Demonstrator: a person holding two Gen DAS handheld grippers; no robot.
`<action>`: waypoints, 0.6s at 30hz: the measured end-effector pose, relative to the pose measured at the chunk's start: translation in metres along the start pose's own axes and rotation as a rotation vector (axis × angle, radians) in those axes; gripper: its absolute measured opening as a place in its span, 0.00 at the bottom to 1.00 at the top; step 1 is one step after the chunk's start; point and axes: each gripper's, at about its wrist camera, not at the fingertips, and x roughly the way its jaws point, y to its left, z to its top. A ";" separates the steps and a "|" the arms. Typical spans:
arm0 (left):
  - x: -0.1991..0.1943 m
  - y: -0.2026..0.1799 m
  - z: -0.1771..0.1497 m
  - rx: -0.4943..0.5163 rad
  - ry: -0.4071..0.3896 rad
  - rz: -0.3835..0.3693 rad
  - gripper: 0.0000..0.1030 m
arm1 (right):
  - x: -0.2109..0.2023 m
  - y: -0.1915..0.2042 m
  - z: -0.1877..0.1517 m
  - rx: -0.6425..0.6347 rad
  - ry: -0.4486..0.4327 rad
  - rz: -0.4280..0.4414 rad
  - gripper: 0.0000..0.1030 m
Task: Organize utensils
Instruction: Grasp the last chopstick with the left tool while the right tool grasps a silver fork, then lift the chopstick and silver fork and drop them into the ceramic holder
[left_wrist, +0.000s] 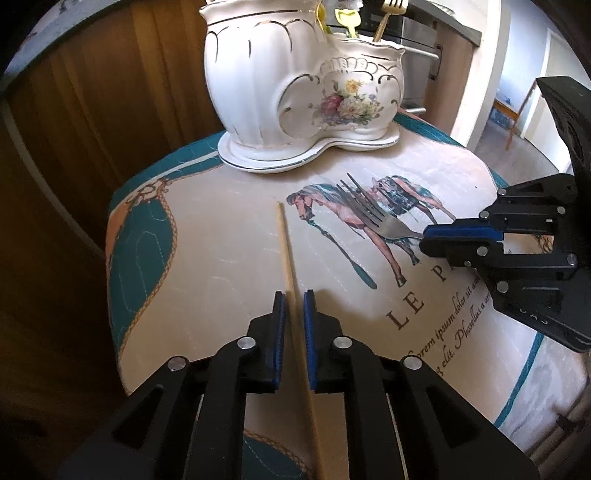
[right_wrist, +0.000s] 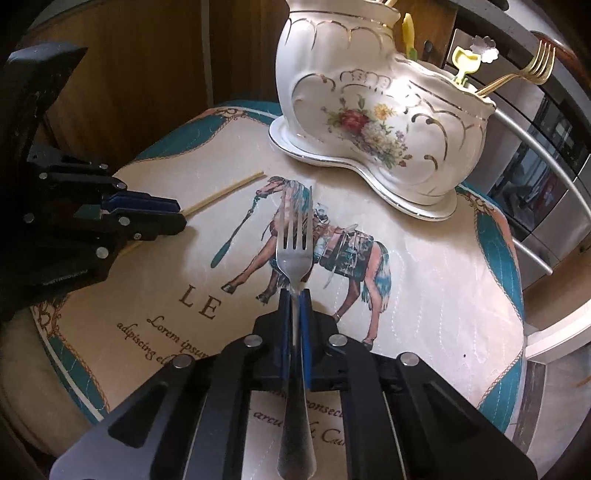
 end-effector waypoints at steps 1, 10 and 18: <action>0.000 0.000 -0.001 -0.002 -0.007 0.007 0.05 | 0.000 0.000 -0.001 0.006 -0.006 -0.001 0.05; -0.027 0.009 -0.004 -0.047 -0.170 -0.049 0.05 | -0.042 -0.026 -0.004 0.119 -0.230 0.051 0.05; -0.059 0.020 0.004 -0.087 -0.335 -0.080 0.05 | -0.076 -0.044 -0.005 0.179 -0.408 0.063 0.05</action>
